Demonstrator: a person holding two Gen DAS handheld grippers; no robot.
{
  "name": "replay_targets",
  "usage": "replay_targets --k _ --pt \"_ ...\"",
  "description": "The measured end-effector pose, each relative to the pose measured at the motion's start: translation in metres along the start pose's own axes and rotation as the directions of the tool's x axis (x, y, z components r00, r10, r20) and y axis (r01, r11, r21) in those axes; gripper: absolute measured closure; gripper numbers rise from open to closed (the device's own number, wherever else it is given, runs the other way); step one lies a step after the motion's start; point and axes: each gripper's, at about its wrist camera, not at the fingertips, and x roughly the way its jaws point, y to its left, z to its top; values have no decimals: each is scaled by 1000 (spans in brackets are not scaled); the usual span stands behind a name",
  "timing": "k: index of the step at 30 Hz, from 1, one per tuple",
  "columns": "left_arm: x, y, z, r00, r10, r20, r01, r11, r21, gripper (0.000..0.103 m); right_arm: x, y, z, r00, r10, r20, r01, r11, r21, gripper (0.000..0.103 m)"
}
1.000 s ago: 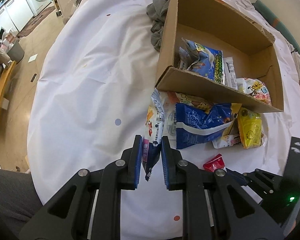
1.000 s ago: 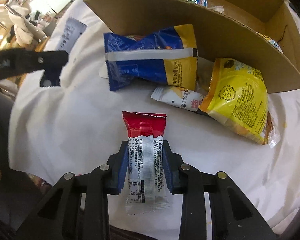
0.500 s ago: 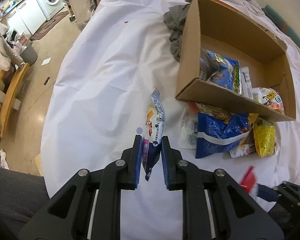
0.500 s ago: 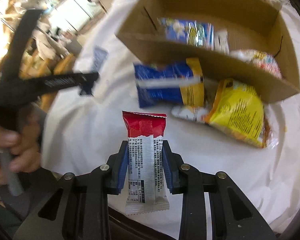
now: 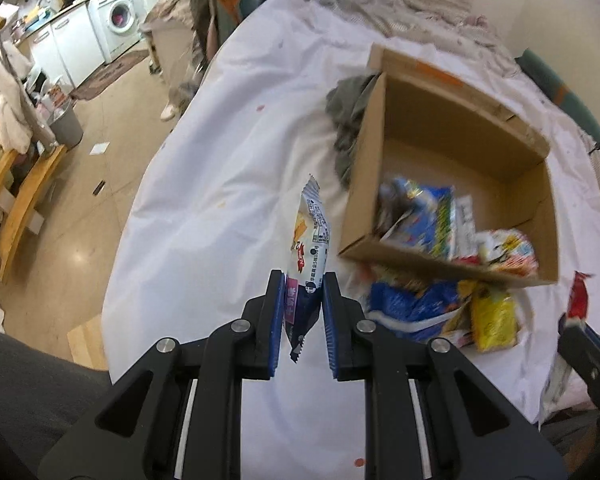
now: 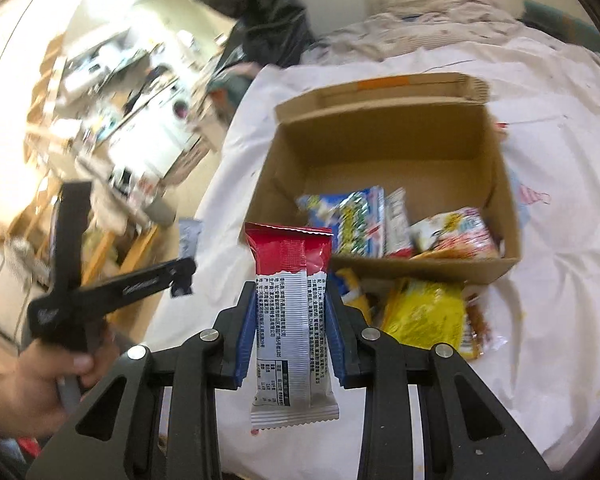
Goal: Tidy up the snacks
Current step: 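Carry both bar wrappers up over the cardboard box with both grippers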
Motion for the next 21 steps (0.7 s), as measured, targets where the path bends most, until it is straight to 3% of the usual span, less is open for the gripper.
replay_targets --k 15,21 --pt "-7 -48 47 997 -48 63 39 991 131 88 -10 -43 44 994 -58 96 48 993 105 70" --pt "-1 -65 61 995 -67 71 54 983 173 88 2 -56 58 991 -93 92 82 990 116 70"
